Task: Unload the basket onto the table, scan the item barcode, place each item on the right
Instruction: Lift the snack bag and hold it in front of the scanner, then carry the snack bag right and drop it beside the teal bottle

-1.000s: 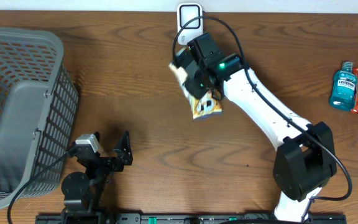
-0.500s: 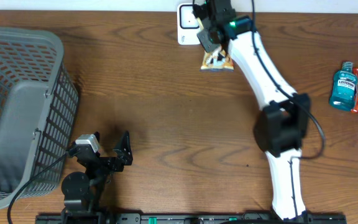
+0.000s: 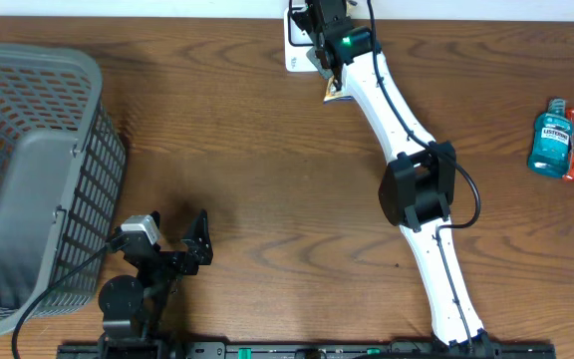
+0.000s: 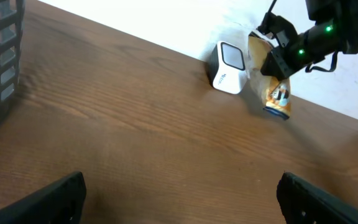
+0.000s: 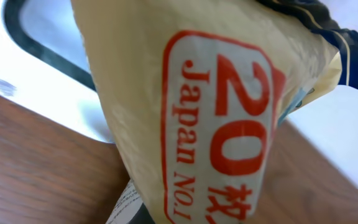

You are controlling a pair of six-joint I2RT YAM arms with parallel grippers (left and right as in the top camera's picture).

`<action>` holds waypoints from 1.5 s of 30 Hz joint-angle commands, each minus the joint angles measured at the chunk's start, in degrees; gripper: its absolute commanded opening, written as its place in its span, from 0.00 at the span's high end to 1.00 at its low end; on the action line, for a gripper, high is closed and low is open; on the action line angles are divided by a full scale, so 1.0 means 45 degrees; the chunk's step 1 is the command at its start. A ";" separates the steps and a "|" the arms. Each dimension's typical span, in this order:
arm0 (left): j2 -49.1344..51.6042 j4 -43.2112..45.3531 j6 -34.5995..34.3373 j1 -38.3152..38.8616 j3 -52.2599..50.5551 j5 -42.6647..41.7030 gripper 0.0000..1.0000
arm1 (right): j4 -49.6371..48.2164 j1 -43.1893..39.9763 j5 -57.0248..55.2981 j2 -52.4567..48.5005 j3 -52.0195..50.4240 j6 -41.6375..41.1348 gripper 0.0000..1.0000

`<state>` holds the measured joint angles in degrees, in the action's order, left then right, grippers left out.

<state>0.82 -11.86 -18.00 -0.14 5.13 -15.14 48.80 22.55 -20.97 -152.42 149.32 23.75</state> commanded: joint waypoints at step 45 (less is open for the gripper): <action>-0.0049 -0.0262 0.0024 0.0039 -0.0209 -0.0160 0.02 | 0.7116 -0.5537 -0.2574 0.0933 -0.2866 -0.5858 0.99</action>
<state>0.82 -11.86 -18.00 -0.14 5.13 -15.14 80.82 2.00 -34.48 -150.95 138.74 2.83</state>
